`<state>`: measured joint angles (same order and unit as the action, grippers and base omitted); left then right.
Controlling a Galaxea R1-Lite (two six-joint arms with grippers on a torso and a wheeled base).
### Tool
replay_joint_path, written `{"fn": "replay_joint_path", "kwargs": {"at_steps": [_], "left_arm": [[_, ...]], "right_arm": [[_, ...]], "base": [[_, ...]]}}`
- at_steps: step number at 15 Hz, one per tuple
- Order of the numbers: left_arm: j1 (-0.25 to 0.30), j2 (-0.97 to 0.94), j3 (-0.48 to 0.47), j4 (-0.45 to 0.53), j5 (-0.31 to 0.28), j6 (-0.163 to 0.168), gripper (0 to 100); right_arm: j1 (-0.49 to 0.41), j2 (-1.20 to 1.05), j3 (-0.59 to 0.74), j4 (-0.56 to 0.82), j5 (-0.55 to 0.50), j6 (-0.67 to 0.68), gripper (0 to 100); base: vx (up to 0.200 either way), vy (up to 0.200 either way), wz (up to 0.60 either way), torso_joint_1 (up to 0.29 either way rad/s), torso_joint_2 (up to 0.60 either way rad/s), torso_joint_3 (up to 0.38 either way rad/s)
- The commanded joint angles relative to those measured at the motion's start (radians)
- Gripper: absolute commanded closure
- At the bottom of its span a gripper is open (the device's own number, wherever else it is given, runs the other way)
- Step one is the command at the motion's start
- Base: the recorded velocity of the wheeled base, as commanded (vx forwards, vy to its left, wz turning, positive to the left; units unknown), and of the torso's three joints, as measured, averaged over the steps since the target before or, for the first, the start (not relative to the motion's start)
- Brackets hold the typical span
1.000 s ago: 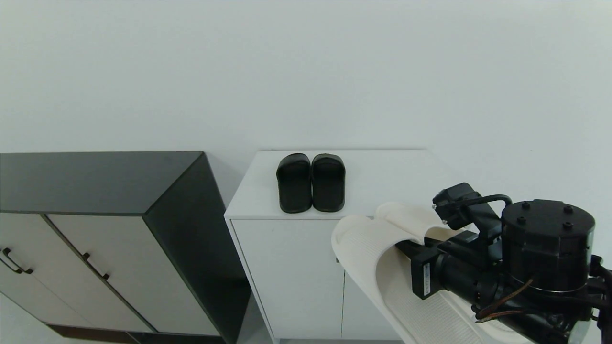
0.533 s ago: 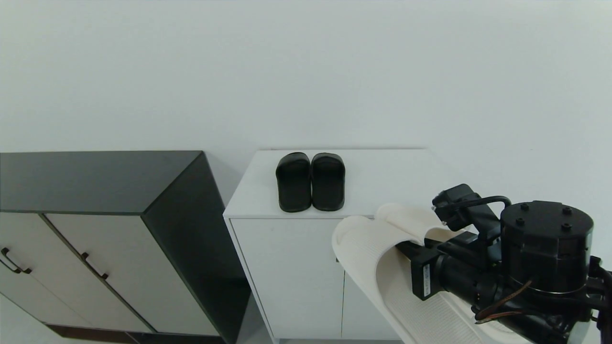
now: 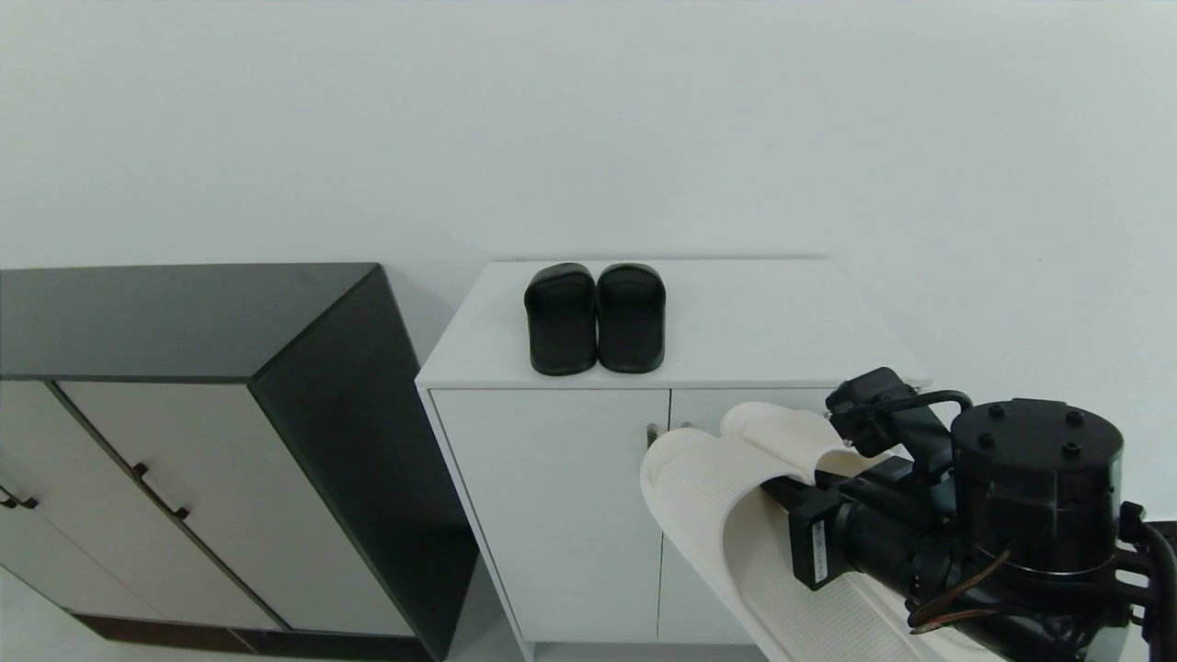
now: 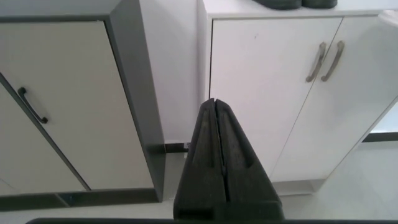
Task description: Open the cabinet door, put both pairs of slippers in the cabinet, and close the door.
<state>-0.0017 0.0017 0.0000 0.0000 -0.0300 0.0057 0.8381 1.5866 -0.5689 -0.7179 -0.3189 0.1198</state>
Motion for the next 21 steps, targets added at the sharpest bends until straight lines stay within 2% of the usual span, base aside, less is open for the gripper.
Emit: {"fn": "replay_joint_path", "kwargs": {"at_steps": [1, 17, 19, 20, 21], "left_arm": [[0.000, 0.000, 0.000, 0.000, -0.001, 0.000, 0], [0.000, 0.000, -0.003, -0.002, 0.010, 0.003, 0], [0.000, 0.003, -0.003, -0.003, 0.015, 0.013, 0], [0.000, 0.049, -0.067, -0.005, 0.012, 0.011, 0], [-0.014, 0.150, -0.189, -0.005, -0.005, -0.046, 0]], "right_arm": [[0.001, 0.004, 0.006, 0.000, 0.001, 0.000, 100], [0.001, 0.012, 0.049, -0.032, 0.003, 0.000, 100], [-0.001, 0.013, 0.049, -0.037, 0.003, 0.000, 100], [-0.001, 0.019, 0.052, -0.038, 0.004, 0.001, 100], [-0.001, 0.021, 0.058, -0.040, 0.004, 0.001, 100]], "base": [[0.000, 0.000, 0.00, -0.227, 0.55, 0.310], [0.000, 0.000, 0.00, -0.191, 0.51, 0.319], [0.000, 0.000, 0.00, -0.134, 0.47, 0.327], [0.000, 0.000, 0.00, -0.115, 0.47, 0.339], [0.000, 0.000, 0.00, -0.100, 0.46, 0.349]]}}
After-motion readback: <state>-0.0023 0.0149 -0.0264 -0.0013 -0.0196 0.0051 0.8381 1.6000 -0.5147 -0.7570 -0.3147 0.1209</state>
